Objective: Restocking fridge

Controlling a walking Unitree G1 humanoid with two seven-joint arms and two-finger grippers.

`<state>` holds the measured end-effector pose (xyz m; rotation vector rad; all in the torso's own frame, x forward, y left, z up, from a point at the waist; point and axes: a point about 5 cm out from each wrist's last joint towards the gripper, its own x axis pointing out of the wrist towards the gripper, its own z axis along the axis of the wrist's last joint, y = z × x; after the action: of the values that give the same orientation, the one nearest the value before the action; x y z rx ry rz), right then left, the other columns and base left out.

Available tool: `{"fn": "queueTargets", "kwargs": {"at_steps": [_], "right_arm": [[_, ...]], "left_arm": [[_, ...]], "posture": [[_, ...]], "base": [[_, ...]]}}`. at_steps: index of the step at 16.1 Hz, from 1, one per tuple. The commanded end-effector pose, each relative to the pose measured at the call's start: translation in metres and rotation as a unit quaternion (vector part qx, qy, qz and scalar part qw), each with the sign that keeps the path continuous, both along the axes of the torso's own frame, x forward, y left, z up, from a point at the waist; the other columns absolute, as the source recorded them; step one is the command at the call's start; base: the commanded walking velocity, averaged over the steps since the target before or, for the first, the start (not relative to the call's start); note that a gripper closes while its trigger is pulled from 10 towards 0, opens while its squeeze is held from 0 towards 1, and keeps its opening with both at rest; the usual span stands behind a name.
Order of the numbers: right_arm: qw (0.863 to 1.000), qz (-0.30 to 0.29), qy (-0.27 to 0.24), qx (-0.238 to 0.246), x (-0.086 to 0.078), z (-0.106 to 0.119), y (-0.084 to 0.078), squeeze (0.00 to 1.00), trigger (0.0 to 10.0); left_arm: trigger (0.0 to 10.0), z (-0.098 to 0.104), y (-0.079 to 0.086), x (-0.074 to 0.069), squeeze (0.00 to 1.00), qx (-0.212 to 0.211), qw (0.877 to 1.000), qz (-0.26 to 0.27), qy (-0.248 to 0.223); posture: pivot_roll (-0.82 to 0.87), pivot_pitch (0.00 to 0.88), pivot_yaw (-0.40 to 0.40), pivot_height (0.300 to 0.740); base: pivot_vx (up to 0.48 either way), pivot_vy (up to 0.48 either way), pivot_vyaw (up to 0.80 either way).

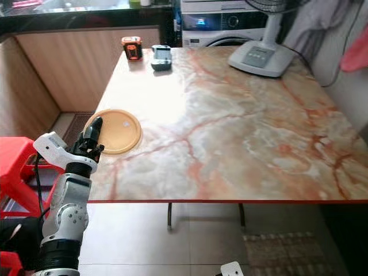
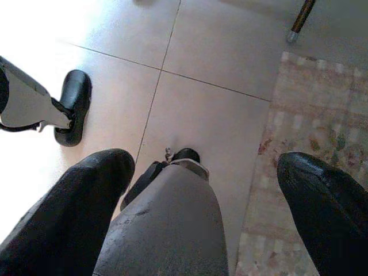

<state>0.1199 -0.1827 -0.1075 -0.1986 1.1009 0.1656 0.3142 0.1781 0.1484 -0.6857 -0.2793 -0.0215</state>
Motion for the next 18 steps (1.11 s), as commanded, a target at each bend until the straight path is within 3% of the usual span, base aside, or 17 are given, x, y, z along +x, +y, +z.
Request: {"fn": "queueTargets", "kwargs": {"at_steps": [1, 11, 18], "right_arm": [[1.0, -0.005, 0.021, 0.003, -0.0111, -0.0037, 0.0017, 0.0, 10.0], [1.0, -0.008, 0.021, 0.001, -0.0109, -0.0035, -0.0003, 0.0, 10.0], [1.0, -0.007, 0.024, 0.004, -0.0118, -0.0037, -0.0007, 0.0, 10.0]], "left_arm": [[10.0, 0.0048, 0.0014, -0.0018, 0.0, 0.008, 1.0, 0.001, -0.005], [10.0, 0.0023, 0.0007, -0.0025, 0.0, -0.002, 1.0, 0.0, 0.001], [10.0, 0.0013, 0.0005, -0.0031, 0.0, -0.008, 1.0, -0.001, 0.001]], "posture": [[0.04, 0.068, 0.052, 0.74], [0.04, 0.064, 0.043, 0.74], [0.04, 0.064, 0.04, 0.74]], "base": [[0.0, 0.244, 0.0], [0.0, 0.12, 0.0], [0.0, 0.29, 0.0]]}}
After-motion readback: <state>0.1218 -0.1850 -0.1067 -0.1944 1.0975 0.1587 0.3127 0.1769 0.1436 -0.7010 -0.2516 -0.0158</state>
